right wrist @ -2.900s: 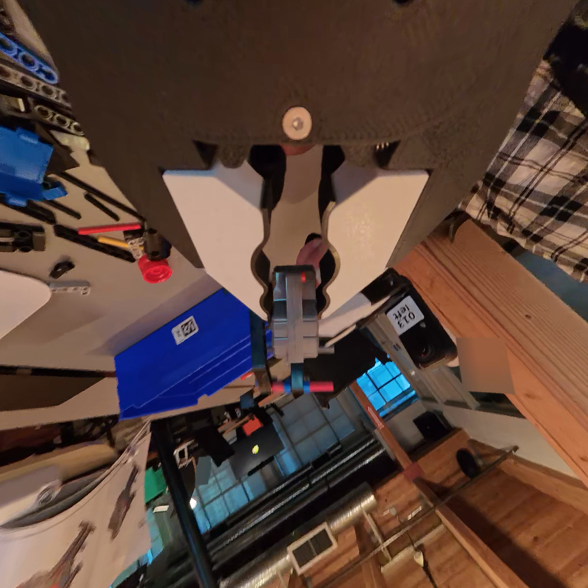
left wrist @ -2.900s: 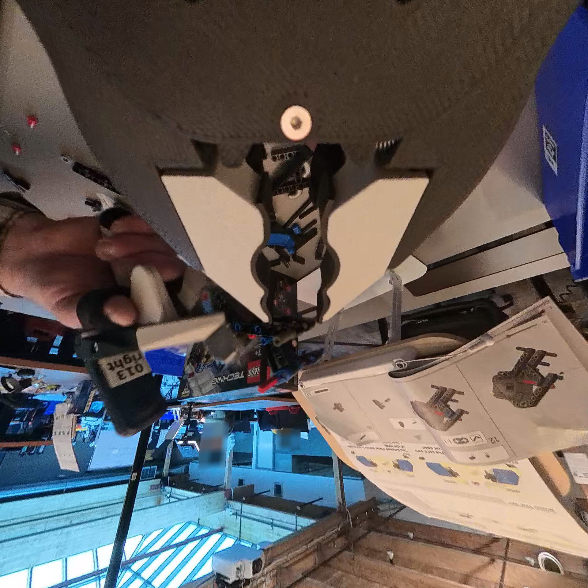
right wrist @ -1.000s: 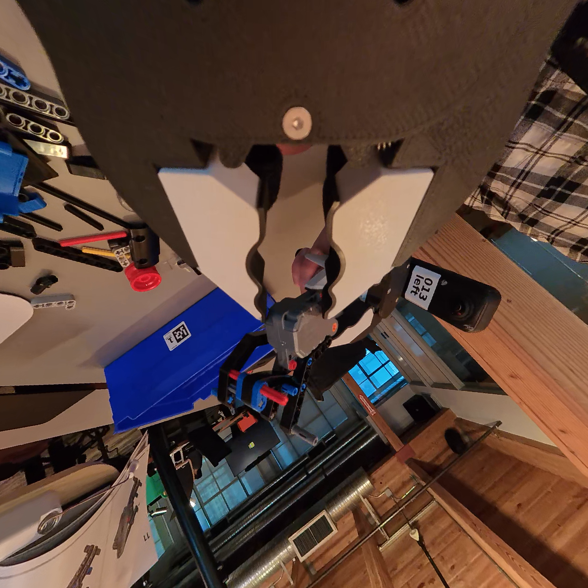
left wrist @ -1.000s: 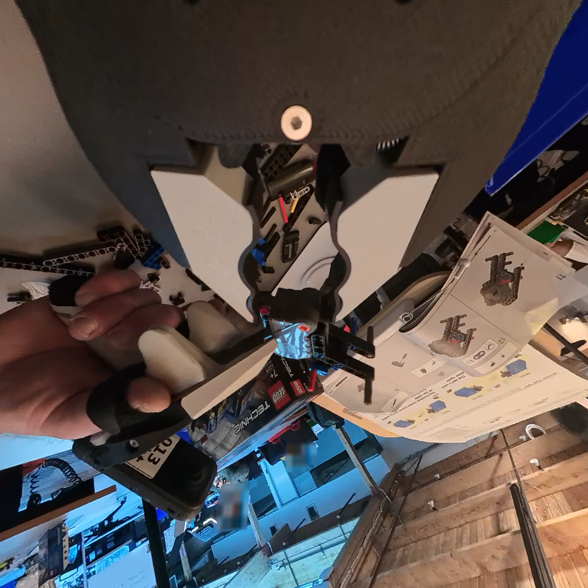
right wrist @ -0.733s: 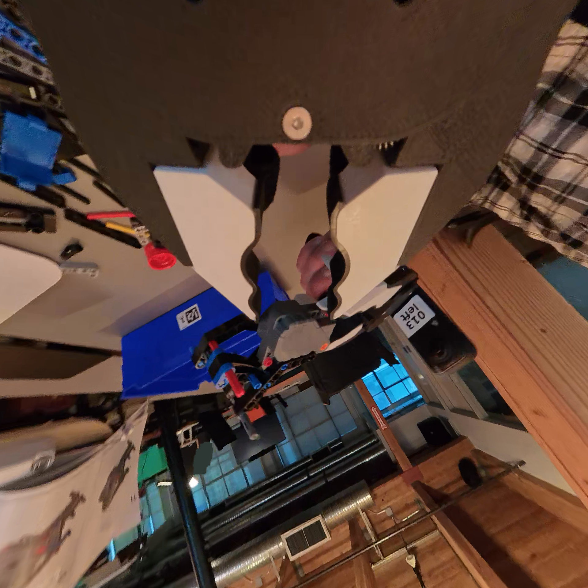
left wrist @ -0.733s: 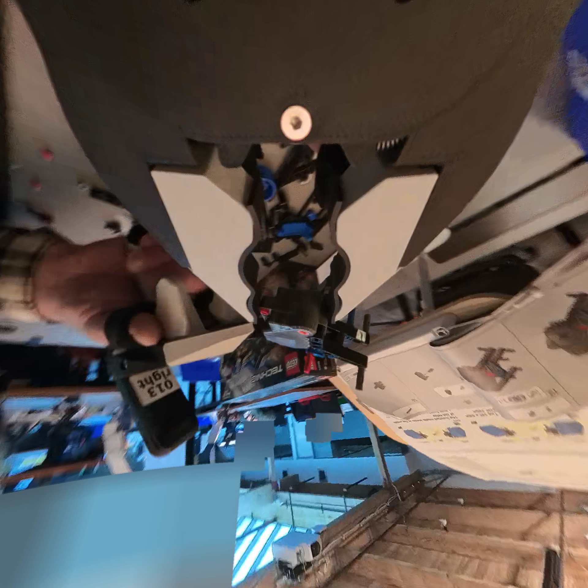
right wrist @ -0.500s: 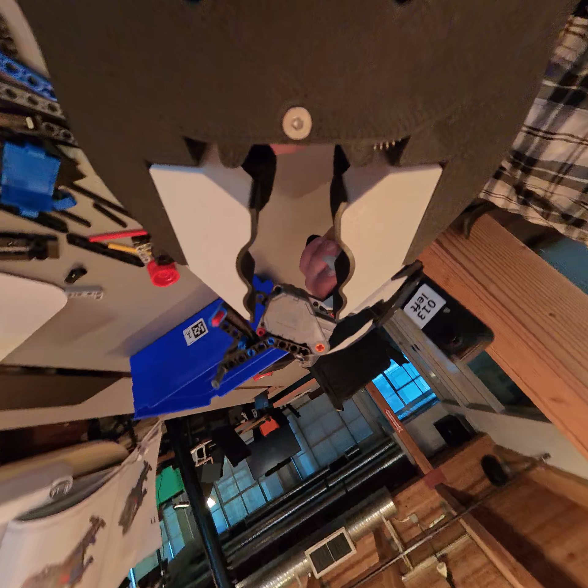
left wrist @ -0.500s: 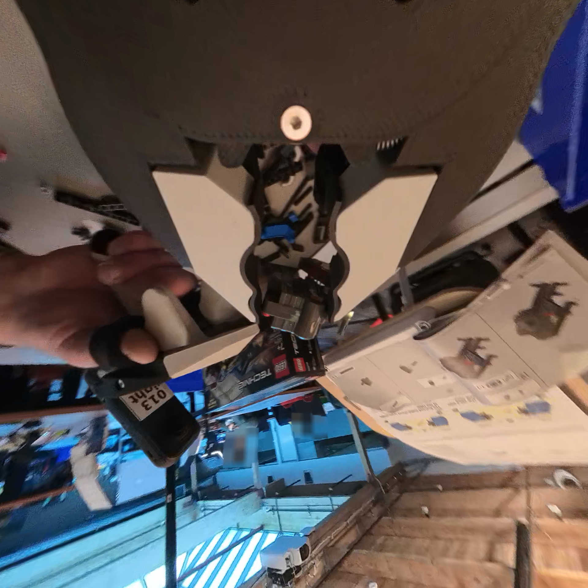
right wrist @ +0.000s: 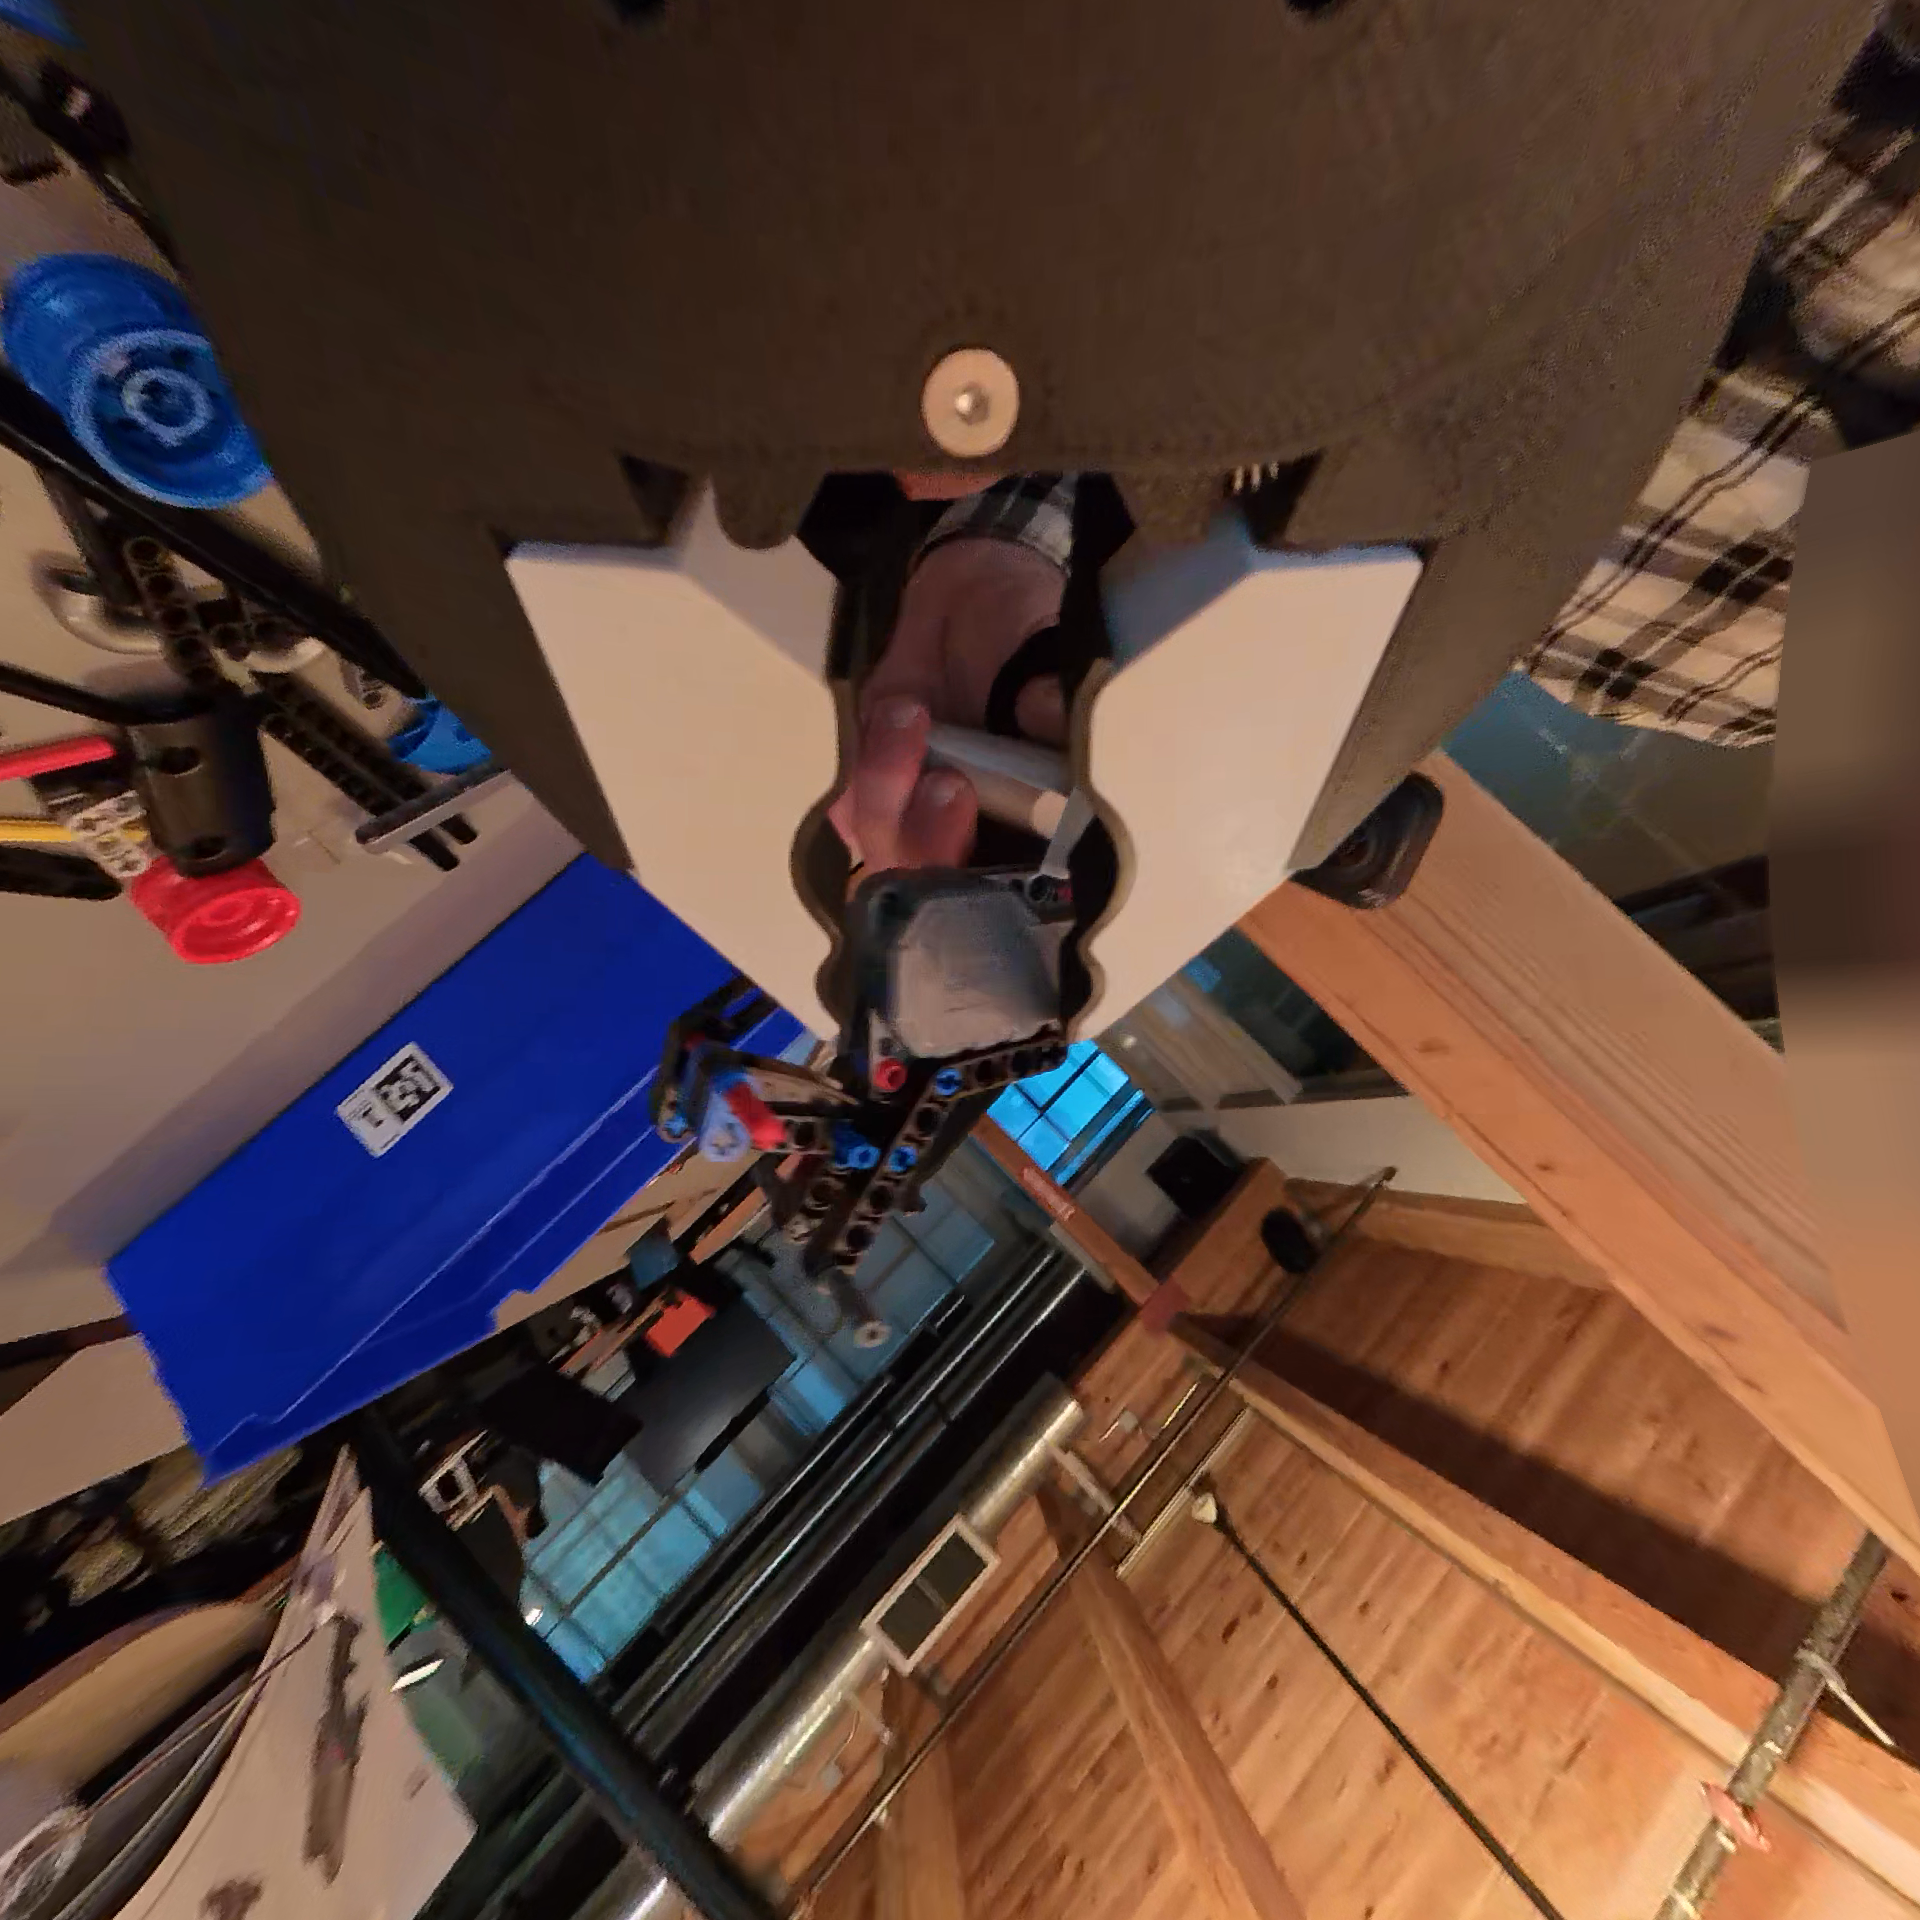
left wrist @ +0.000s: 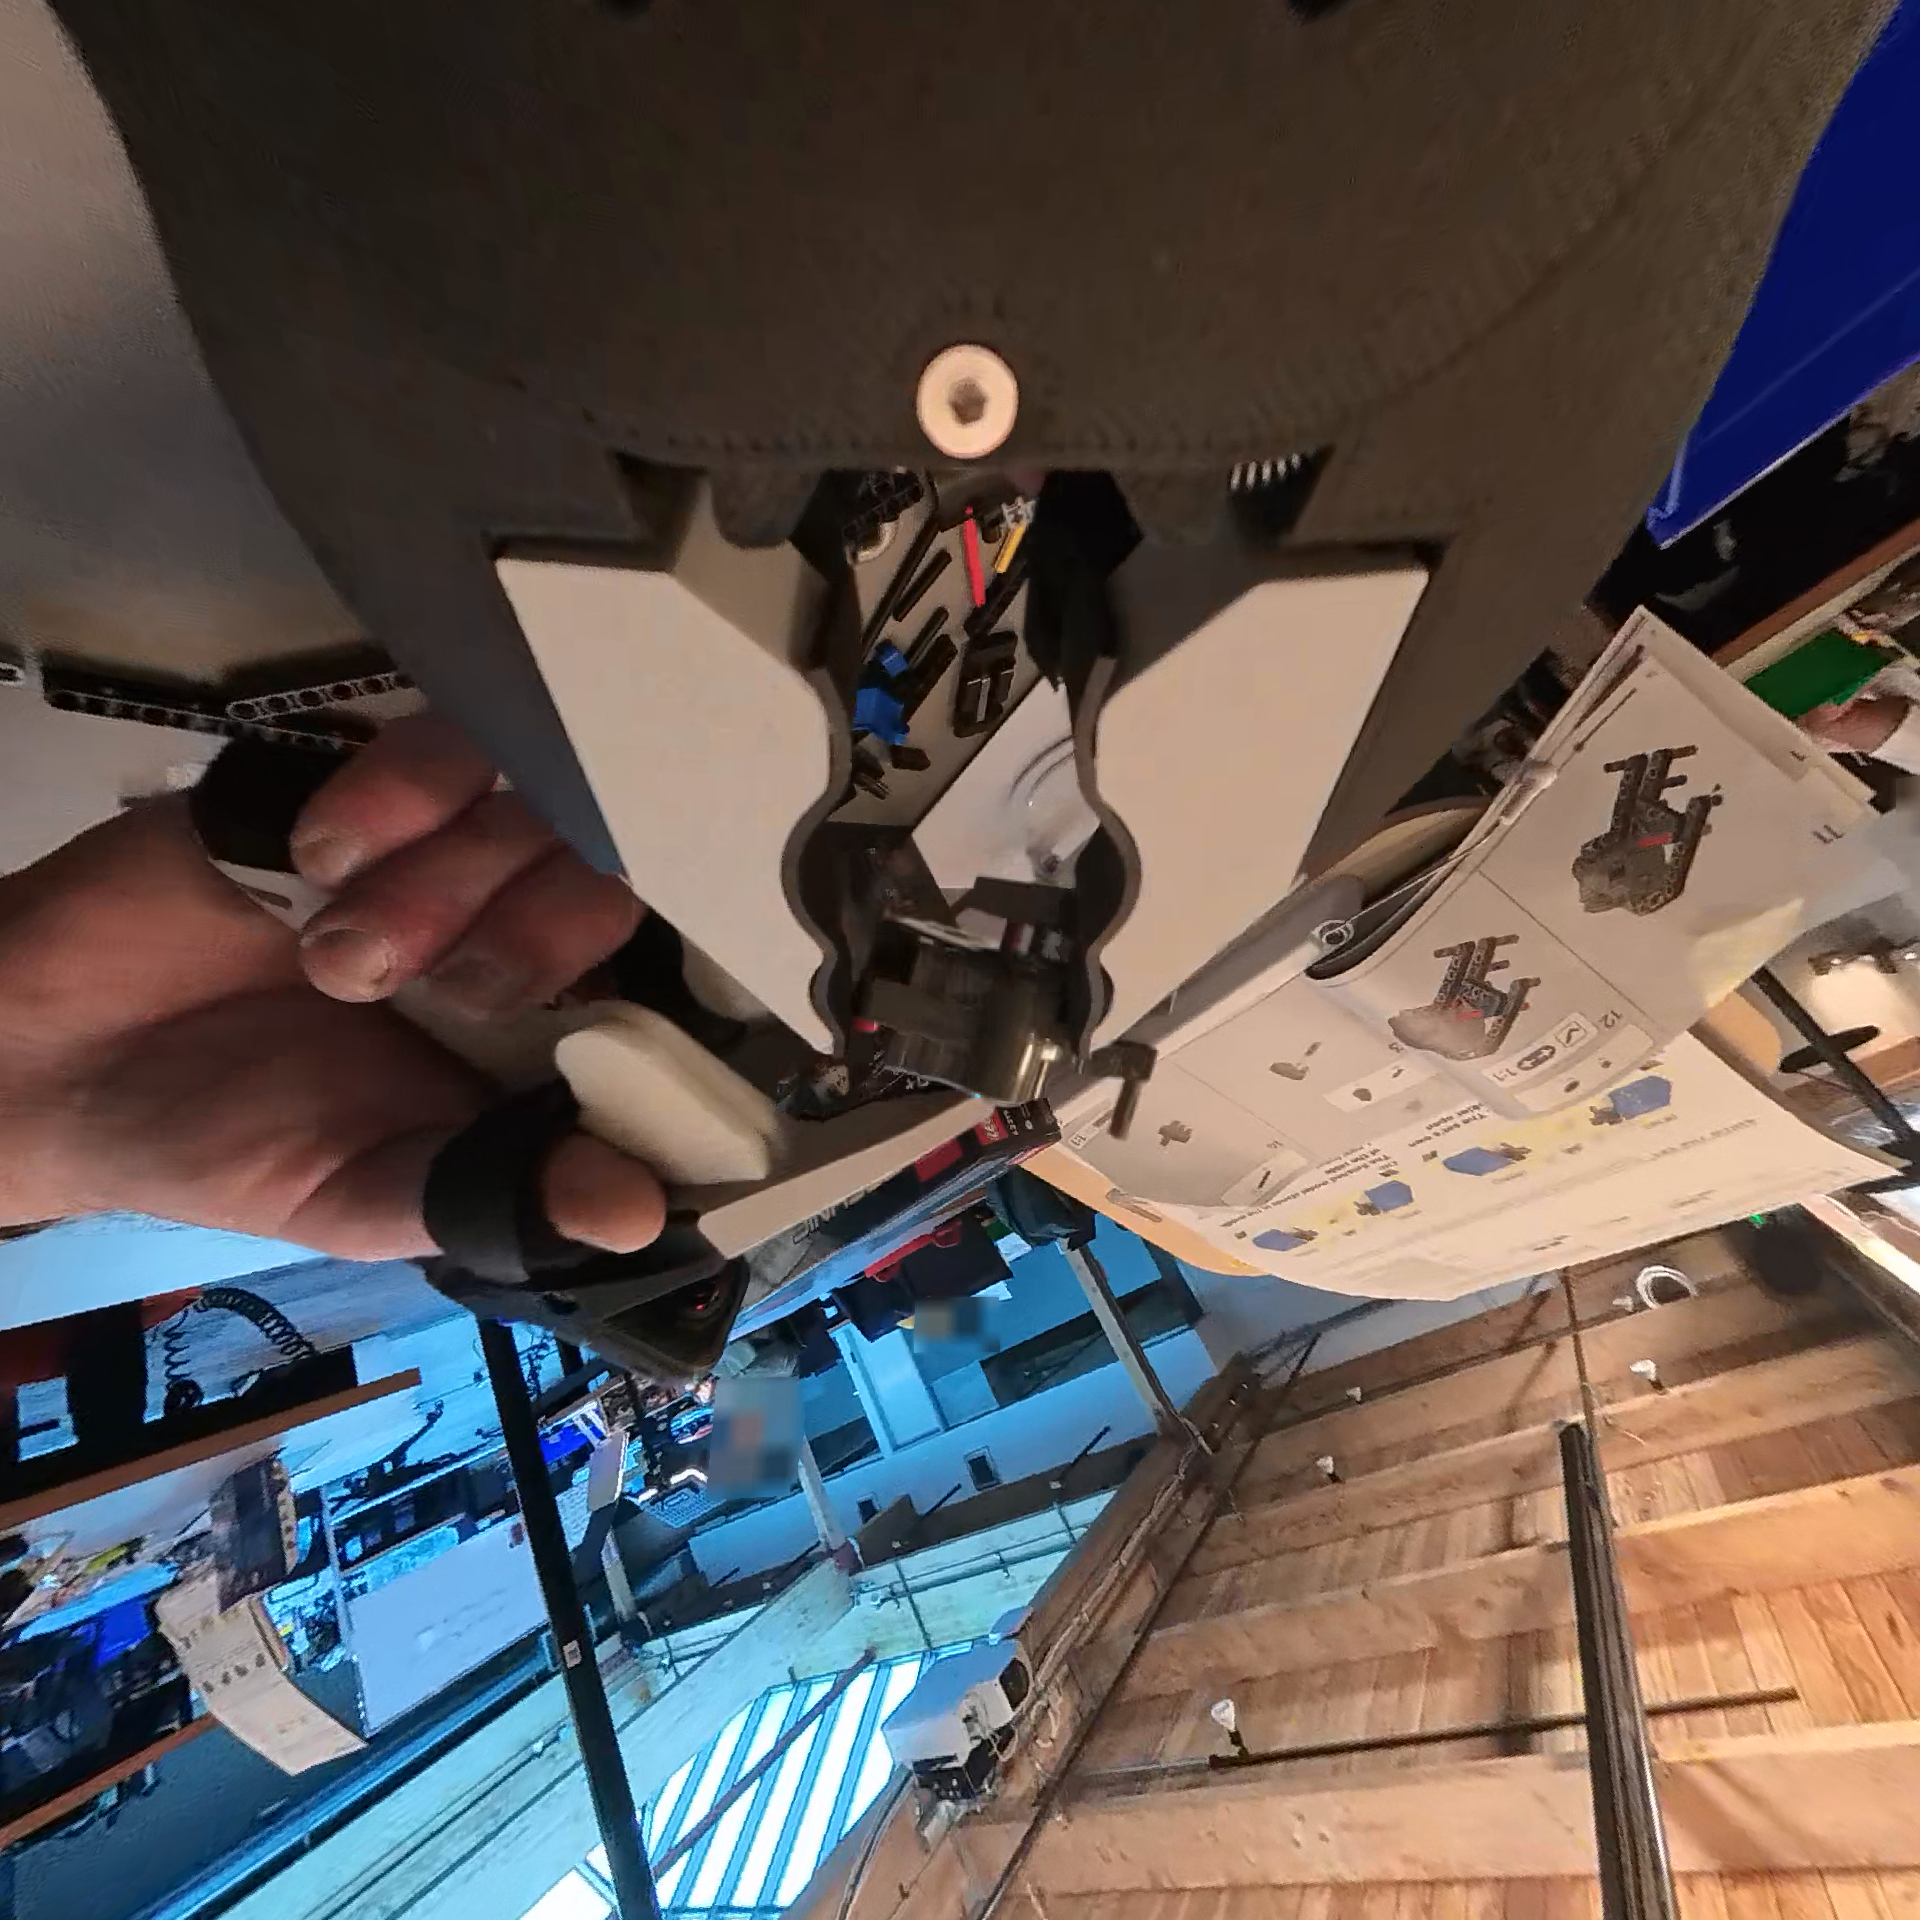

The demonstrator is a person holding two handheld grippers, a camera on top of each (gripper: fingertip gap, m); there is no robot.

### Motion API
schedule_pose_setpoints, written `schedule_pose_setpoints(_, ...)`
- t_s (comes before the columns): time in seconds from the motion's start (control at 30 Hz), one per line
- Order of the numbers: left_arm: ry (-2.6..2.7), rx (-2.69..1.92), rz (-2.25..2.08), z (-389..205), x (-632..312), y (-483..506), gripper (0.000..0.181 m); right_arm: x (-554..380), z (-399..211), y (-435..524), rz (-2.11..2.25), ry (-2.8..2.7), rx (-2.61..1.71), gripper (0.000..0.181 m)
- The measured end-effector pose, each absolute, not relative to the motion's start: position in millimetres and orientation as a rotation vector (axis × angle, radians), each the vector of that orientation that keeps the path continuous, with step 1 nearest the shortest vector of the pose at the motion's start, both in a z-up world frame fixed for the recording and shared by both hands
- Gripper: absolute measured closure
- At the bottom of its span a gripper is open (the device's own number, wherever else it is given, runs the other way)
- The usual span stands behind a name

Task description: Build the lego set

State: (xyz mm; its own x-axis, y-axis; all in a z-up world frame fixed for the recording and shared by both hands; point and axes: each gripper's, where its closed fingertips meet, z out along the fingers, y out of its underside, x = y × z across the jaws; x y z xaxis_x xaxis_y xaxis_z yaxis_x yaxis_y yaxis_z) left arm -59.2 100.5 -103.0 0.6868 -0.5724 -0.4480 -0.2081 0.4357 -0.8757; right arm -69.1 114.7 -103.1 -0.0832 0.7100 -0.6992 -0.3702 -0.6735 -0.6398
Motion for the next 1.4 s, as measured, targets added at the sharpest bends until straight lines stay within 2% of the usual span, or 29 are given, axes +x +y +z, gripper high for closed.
schedule_pose_setpoints(0.2,0.830,-1.176,-0.265,-113,-59,107,0.142,-57,-96,122,1.714,-0.414,-1.418,0.164)
schedule_pose_setpoints(0.53,0.799,-1.262,-0.298,-121,-59,116,0.142,-60,-95,125,1.449,-0.583,-1.484,0.165)
schedule_pose_setpoints(0.67,0.725,-1.243,-0.275,-111,-68,118,0.142,-48,-89,134,1.427,-0.477,-1.479,0.152)
schedule_pose_setpoints(0.8,0.712,-1.206,-0.248,-105,-71,117,0.142,-58,-113,126,1.619,-0.443,-1.573,0.136)
schedule_pose_setpoints(0.93,0.741,-1.180,-0.200,-104,-66,113,0.142,-71,-117,111,1.827,-0.415,-1.553,0.134)
schedule_pose_setpoints(1.13,0.752,-1.194,-0.188,-109,-66,115,0.142,-64,-99,113,1.794,-0.442,-1.463,0.158)
schedule_pose_setpoints(1.3,0.768,-1.209,-0.206,-112,-64,115,0.141,-63,-99,114,1.645,-0.596,-1.516,0.158)
schedule_pose_setpoints(1.4,0.807,-1.226,-0.332,-116,-56,109,0.129,-61,-103,116,1.512,-0.768,-1.573,0.158)
